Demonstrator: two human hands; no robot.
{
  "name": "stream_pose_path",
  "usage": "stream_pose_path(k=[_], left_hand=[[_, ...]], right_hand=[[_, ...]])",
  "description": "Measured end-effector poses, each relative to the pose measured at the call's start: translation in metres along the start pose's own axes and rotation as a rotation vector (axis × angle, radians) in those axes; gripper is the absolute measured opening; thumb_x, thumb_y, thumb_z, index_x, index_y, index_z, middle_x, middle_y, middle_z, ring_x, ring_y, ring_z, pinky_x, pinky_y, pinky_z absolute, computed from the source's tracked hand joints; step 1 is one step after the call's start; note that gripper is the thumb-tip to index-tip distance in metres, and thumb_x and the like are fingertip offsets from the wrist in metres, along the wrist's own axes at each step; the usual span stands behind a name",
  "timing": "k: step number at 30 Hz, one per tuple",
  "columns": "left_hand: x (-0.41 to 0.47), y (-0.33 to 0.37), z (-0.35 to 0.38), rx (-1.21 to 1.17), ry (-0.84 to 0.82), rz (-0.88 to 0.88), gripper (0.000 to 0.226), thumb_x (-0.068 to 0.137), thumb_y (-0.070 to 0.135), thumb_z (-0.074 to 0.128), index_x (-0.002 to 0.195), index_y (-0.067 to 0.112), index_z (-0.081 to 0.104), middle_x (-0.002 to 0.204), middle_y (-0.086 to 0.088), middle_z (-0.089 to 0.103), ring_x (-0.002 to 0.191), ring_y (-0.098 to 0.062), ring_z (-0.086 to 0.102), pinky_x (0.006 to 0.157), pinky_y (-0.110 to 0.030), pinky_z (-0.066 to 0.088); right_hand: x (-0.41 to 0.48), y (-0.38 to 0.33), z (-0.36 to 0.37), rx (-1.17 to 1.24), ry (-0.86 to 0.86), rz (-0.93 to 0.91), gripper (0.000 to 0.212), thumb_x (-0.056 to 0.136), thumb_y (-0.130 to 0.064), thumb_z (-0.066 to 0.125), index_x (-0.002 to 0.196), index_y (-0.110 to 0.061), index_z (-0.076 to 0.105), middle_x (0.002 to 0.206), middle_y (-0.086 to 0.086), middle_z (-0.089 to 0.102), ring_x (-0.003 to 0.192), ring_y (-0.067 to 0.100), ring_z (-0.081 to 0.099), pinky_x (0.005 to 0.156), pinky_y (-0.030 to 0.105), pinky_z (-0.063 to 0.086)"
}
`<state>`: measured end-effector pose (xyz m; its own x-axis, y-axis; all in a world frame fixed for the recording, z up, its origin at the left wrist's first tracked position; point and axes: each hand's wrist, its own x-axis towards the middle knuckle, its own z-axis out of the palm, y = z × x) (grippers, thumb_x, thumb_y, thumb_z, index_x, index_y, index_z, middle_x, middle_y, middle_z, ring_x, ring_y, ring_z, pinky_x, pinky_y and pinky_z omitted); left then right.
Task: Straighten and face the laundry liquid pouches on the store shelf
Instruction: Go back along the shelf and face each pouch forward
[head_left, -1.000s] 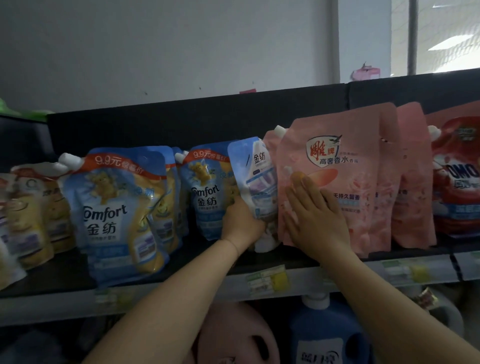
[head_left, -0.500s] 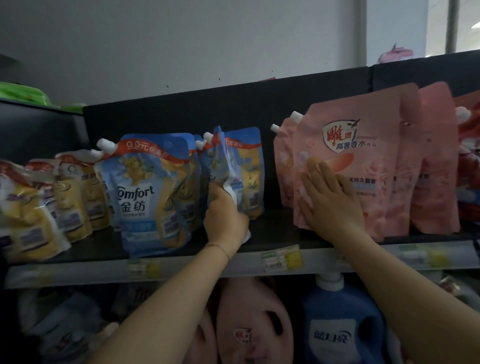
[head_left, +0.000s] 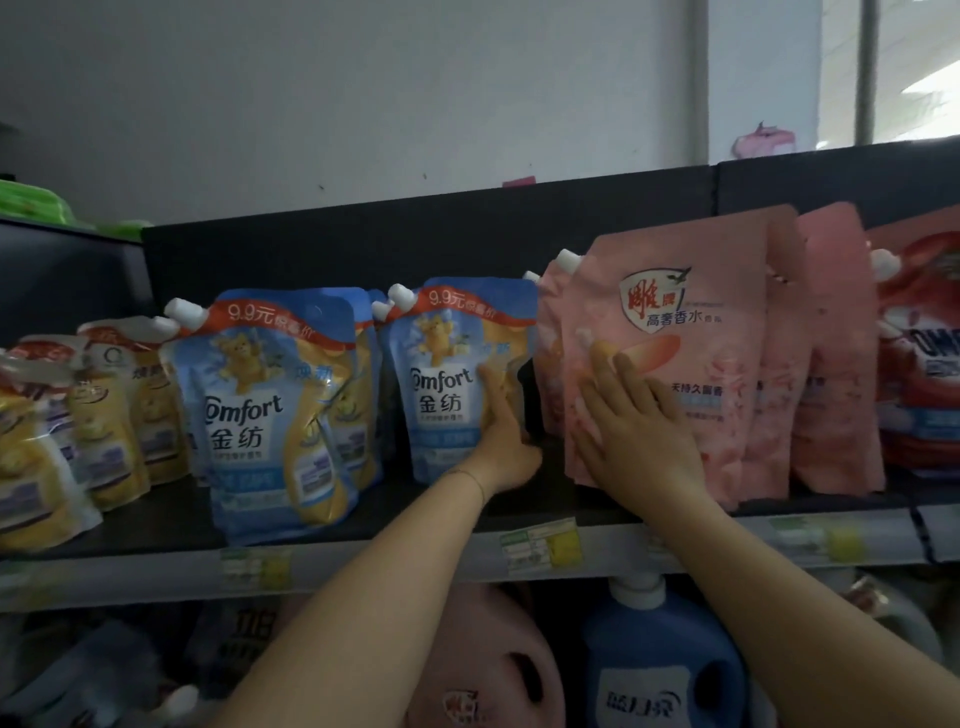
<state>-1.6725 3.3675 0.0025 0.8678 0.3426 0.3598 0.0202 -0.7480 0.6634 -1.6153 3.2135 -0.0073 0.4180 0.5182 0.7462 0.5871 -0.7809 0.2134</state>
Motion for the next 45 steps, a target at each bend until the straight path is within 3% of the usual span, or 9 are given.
stream_pose_path(k=[2,5,8,11,19,27,33,41,45], left_hand=[[0.007,0.008,-0.002,-0.005,-0.011,-0.030,0.115,0.090,0.009,0.058,0.116,0.037,-0.051,0.159,-0.005,-0.014,0.146,-0.027,0.005,0.119,-0.041,0.015],[0.014,0.020,0.007,-0.059,0.097,-0.043,0.116,0.089,0.032,0.062,0.131,0.028,-0.046,0.159,-0.012,0.001,0.143,-0.030,0.020,0.116,-0.040,0.024],[0.009,0.028,0.024,-0.179,0.276,0.098,0.094,0.084,0.054,0.059,0.148,0.028,-0.004,0.130,-0.020,0.054,0.103,-0.024,0.061,0.091,-0.039,0.051],[0.008,0.039,0.036,-0.354,0.246,0.151,0.100,0.065,0.073,0.065,0.143,0.035,0.015,0.137,-0.007,0.049,0.114,-0.023,0.058,0.094,-0.043,0.050],[0.009,0.050,0.038,-0.596,0.105,-0.139,0.132,0.034,0.054,0.092,0.142,0.012,0.029,0.134,-0.002,0.051,0.119,-0.021,0.053,0.100,-0.043,0.047],[0.005,0.031,0.020,-0.646,0.057,-0.039,0.059,0.059,0.027,0.090,0.109,0.026,0.059,0.116,0.000,0.067,0.102,-0.015,0.064,0.088,-0.035,0.054],[-0.006,0.025,0.010,-0.663,0.107,0.058,0.048,0.065,0.012,0.086,0.096,0.034,0.055,0.103,0.007,0.067,0.089,-0.005,0.065,0.080,-0.031,0.056],[-0.007,0.011,0.000,-0.584,0.092,0.040,0.046,0.070,0.019,0.083,0.105,0.031,0.055,0.095,0.011,0.067,0.080,0.001,0.064,0.059,-0.013,0.052],[-0.007,0.014,0.003,-0.560,0.102,0.064,0.037,0.074,0.013,0.080,0.093,0.033,0.056,0.089,0.014,0.065,0.073,0.007,0.062,0.055,-0.009,0.049]], right_hand=[[-0.001,0.002,0.000,0.035,-0.012,-0.025,0.059,0.097,-0.042,0.032,0.150,-0.017,0.025,0.160,0.007,-0.005,0.147,0.026,-0.001,0.111,0.040,0.004],[-0.005,0.002,-0.006,0.200,0.073,-0.069,0.040,0.089,-0.034,0.038,0.119,-0.017,0.060,0.156,0.011,0.026,0.142,0.029,0.027,0.107,0.048,0.023],[-0.014,0.007,-0.012,0.339,0.253,0.033,0.039,0.081,-0.030,0.042,0.106,-0.014,0.066,0.138,0.014,0.051,0.127,0.030,0.038,0.096,0.051,0.038],[-0.025,0.018,-0.012,0.291,0.292,0.238,0.043,0.078,-0.035,0.049,0.117,-0.017,0.056,0.143,0.015,0.038,0.132,0.033,0.026,0.096,0.055,0.031],[-0.048,0.044,-0.006,0.396,0.254,0.113,0.045,0.092,-0.039,0.042,0.126,-0.012,0.049,0.151,0.013,0.032,0.139,0.030,0.022,0.102,0.050,0.033],[-0.059,0.065,-0.018,0.479,0.211,0.395,0.042,0.091,-0.027,0.054,0.126,-0.009,0.040,0.118,0.011,0.046,0.086,0.033,0.057,0.059,0.032,0.040],[-0.052,0.073,-0.024,0.668,0.022,0.546,0.080,0.077,-0.052,0.069,0.136,-0.030,0.019,0.126,0.006,0.034,0.096,0.032,0.056,0.075,0.041,0.050],[-0.024,0.082,-0.008,0.793,-0.194,0.274,0.082,0.080,-0.026,0.072,0.147,-0.034,0.025,0.146,0.003,0.033,0.124,0.026,0.045,0.090,0.028,0.041],[0.005,0.073,0.009,0.720,-0.391,0.202,0.074,0.089,-0.019,0.059,0.148,-0.036,0.019,0.143,0.006,0.037,0.123,0.029,0.046,0.097,0.037,0.044]])
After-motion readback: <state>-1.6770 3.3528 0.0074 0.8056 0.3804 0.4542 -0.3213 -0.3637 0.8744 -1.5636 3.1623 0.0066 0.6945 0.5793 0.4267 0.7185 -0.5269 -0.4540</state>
